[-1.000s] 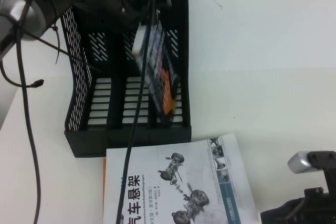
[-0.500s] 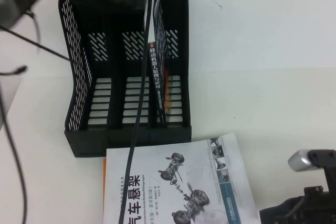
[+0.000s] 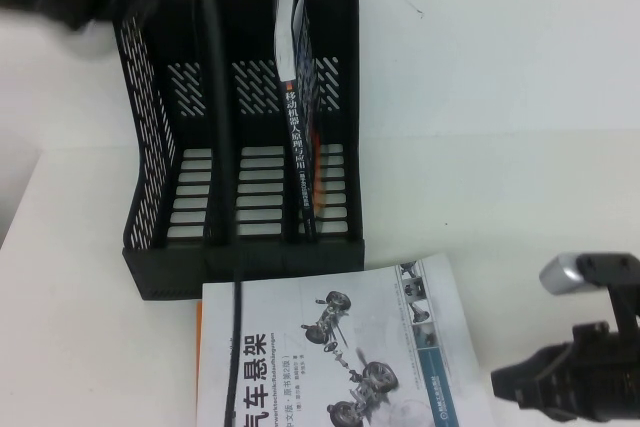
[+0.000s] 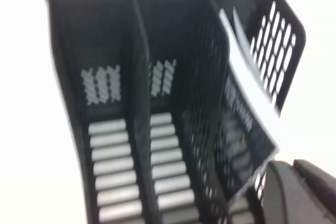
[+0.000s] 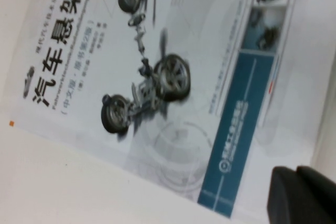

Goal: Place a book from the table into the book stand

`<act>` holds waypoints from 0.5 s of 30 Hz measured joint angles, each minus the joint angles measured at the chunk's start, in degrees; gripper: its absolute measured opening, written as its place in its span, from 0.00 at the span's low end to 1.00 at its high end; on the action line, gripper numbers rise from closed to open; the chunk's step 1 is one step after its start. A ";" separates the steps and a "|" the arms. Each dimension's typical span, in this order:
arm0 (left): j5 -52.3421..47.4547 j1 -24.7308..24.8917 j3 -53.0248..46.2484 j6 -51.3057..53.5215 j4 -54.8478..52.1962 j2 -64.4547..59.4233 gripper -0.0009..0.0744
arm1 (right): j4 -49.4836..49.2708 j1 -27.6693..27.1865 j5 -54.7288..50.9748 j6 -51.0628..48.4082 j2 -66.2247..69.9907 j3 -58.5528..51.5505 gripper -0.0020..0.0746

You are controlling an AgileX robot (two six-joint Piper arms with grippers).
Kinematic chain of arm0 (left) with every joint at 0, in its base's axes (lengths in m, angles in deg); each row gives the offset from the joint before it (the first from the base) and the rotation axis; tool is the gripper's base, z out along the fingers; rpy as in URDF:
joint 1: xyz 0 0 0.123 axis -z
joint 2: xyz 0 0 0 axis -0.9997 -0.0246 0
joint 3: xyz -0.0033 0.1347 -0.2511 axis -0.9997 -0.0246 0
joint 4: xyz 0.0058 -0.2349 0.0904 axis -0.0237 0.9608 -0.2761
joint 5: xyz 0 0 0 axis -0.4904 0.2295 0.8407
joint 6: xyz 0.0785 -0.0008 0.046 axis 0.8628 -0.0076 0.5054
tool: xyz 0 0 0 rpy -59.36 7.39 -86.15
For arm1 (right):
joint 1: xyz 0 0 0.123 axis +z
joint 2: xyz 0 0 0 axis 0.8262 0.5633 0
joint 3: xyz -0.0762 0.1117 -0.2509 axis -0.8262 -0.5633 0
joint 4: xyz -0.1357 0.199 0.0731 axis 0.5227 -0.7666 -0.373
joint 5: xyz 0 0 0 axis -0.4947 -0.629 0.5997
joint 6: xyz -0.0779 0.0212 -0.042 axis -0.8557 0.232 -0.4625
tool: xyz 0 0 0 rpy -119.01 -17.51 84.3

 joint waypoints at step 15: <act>28.46 -0.11 -57.42 0.11 -1.21 46.93 0.01 | 10.47 0.00 1.61 1.99 -12.18 3.28 0.03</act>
